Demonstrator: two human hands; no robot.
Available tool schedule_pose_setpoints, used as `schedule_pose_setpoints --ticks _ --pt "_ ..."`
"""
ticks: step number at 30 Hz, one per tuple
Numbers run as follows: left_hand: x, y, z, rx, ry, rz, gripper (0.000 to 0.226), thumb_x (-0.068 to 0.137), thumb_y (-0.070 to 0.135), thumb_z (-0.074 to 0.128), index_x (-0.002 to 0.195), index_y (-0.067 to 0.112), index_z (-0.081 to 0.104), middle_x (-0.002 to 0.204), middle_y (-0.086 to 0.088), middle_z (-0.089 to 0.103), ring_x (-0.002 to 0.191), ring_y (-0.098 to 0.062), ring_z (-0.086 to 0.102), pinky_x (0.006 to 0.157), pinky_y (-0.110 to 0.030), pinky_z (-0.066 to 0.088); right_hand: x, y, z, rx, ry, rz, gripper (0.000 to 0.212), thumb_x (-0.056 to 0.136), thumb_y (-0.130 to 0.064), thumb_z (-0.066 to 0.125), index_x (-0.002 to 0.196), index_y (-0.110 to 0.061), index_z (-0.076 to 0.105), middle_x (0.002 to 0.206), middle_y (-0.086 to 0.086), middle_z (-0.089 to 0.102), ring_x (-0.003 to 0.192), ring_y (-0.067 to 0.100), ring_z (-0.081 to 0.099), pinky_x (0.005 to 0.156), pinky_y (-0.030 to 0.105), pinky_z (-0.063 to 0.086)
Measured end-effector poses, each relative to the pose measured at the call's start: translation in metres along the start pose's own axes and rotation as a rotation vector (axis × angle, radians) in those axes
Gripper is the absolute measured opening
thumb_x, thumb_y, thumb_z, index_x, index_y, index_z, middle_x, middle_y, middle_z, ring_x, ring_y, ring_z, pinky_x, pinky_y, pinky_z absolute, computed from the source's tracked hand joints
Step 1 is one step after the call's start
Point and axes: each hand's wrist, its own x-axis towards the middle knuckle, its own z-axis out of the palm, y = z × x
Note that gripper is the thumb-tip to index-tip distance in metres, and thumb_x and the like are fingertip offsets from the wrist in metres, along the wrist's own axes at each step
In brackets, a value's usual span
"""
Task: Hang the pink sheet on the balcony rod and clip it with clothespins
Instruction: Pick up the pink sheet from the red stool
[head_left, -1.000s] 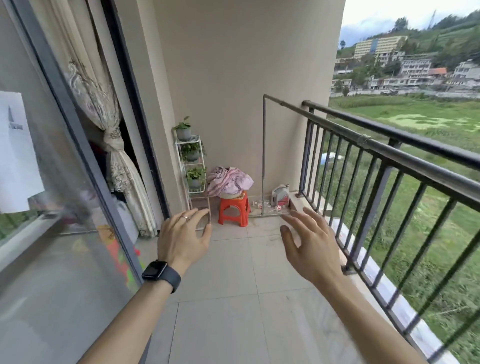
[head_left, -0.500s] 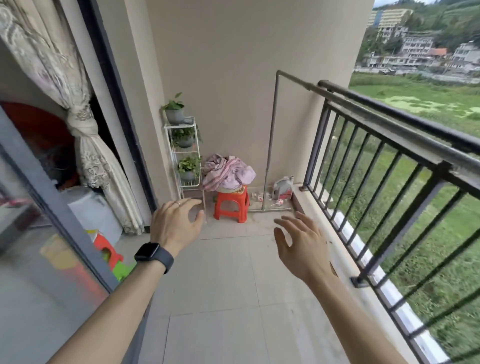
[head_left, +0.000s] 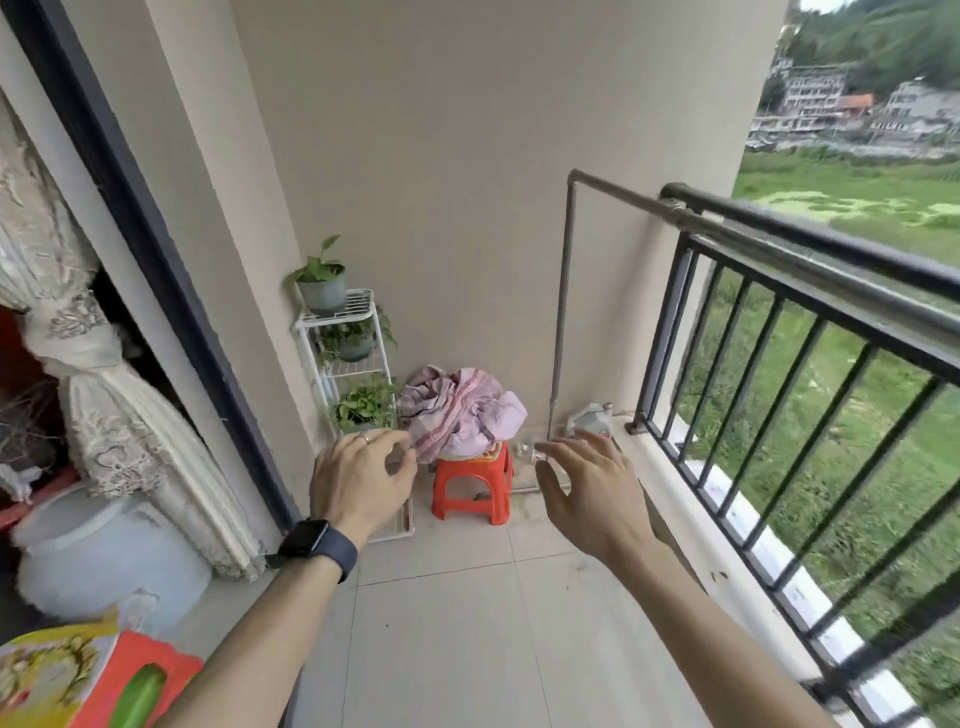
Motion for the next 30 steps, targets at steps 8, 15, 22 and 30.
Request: schedule_pose_setpoints --ticks 8,15,22,30 --pt "0.161 -0.045 0.085 -0.001 -0.011 -0.029 0.027 0.086 0.042 0.059 0.11 0.035 0.071 0.117 0.012 0.07 0.105 -0.022 0.062 0.091 -0.033 0.047 0.153 0.038 0.102 -0.002 -0.089 -0.027 0.037 0.09 -0.041 0.046 0.116 -0.03 0.07 0.114 -0.01 0.072 0.123 0.029 0.057 0.096 0.047 0.049" --pt "0.313 -0.101 0.177 -0.007 -0.093 0.017 0.038 0.084 0.048 0.049 0.113 0.034 0.07 0.117 0.014 0.07 0.106 -0.019 0.061 0.091 -0.033 0.047 0.282 0.072 0.22 -0.019 -0.147 0.035 0.034 0.089 -0.039 0.055 0.119 -0.03 0.068 0.117 -0.008 0.071 0.124 0.029 0.057 0.095 0.045 0.049" --pt "0.436 -0.131 0.252 0.019 -0.22 0.066 0.042 0.083 0.048 0.044 0.115 0.034 0.068 0.119 0.014 0.069 0.109 -0.019 0.062 0.092 -0.034 0.045 0.383 0.102 0.309 0.011 -0.164 0.104 0.035 0.088 -0.038 0.056 0.117 -0.027 0.07 0.116 -0.009 0.072 0.121 0.029 0.059 0.093 0.045 0.052" --pt "0.541 -0.165 0.38 0.092 -0.384 0.029 0.042 0.085 0.05 0.043 0.115 0.035 0.068 0.122 0.018 0.066 0.113 -0.014 0.059 0.095 -0.032 0.043 0.49 0.168 0.439 0.041 -0.32 0.113 0.048 0.088 -0.047 0.038 0.117 -0.028 0.071 0.118 -0.011 0.071 0.121 0.027 0.057 0.098 0.043 0.049"
